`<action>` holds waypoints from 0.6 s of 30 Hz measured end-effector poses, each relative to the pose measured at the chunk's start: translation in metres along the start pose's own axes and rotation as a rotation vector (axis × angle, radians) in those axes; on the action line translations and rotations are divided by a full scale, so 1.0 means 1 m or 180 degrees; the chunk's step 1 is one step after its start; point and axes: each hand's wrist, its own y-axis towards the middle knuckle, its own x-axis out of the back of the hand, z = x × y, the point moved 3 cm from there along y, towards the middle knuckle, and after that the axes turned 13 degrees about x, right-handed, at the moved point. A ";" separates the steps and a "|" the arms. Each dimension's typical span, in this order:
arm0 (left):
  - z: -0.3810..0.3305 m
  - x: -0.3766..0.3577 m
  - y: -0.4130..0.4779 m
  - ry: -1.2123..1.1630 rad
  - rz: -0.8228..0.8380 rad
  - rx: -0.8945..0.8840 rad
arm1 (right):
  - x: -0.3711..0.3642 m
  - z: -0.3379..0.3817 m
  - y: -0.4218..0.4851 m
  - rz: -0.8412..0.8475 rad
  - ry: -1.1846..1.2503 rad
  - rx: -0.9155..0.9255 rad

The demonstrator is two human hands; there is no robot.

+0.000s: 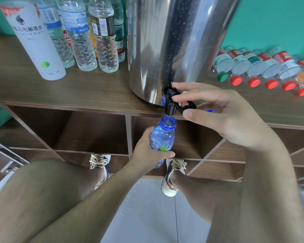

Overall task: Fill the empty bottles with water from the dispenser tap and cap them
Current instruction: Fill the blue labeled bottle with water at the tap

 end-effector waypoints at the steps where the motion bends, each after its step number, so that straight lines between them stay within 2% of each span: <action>1: 0.000 0.000 0.000 0.0014 0.0002 0.0002 | 0.000 0.000 0.000 -0.0001 0.0001 0.0004; 18: 0.001 0.000 0.001 -0.0034 0.0003 0.0035 | 0.001 -0.001 0.000 0.0000 -0.0014 0.0019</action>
